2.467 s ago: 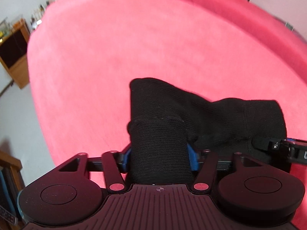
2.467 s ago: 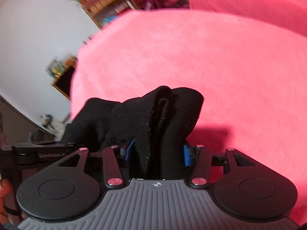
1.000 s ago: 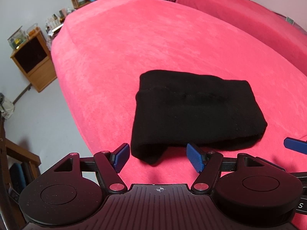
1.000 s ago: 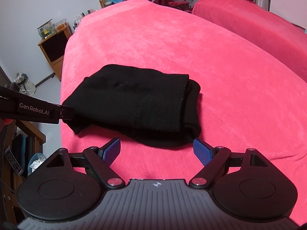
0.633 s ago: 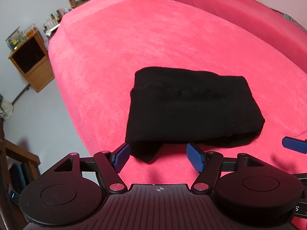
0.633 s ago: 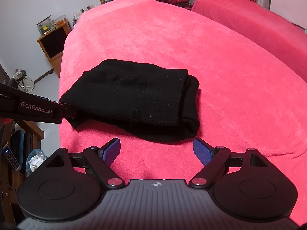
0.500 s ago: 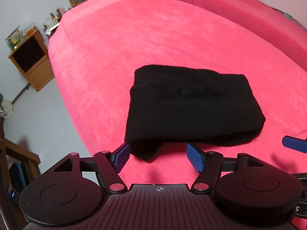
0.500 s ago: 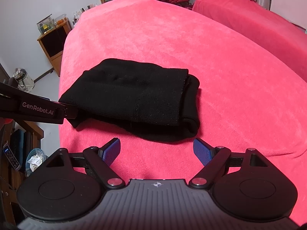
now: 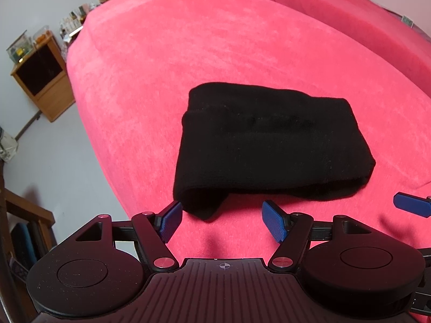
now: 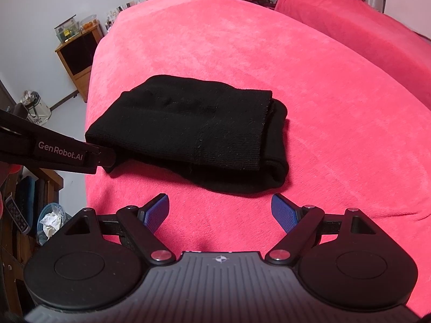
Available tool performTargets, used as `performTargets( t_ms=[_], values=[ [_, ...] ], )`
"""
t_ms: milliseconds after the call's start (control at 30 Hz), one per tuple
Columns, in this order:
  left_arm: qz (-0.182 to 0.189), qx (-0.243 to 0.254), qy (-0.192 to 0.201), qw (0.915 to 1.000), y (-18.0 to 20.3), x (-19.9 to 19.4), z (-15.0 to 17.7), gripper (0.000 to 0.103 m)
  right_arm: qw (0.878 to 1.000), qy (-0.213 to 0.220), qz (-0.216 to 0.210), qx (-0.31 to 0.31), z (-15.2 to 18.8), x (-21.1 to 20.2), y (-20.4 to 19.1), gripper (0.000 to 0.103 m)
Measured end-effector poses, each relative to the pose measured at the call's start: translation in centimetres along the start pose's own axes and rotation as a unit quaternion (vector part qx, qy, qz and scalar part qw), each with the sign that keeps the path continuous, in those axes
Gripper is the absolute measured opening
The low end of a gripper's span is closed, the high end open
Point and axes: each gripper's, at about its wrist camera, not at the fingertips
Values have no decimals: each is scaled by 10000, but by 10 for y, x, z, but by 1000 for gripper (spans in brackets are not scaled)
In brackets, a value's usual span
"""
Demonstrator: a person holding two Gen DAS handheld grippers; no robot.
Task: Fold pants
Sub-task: 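Release the bundle and withdraw both tools from the folded pants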
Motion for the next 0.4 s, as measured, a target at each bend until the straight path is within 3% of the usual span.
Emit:
performTargets(
  t_ms=[400],
  values=[
    [122, -68, -92, 9999, -4, 5, 0, 103, 10000, -62, -12, -51, 1, 3, -4, 86]
  ],
)
Point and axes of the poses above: each gripper's, at about its wrist camera, not at the fingertips, and x roughly the way its jaws point, y to its right, z to its underside, and after that the axes turned 12 degrees about -y, right-handed
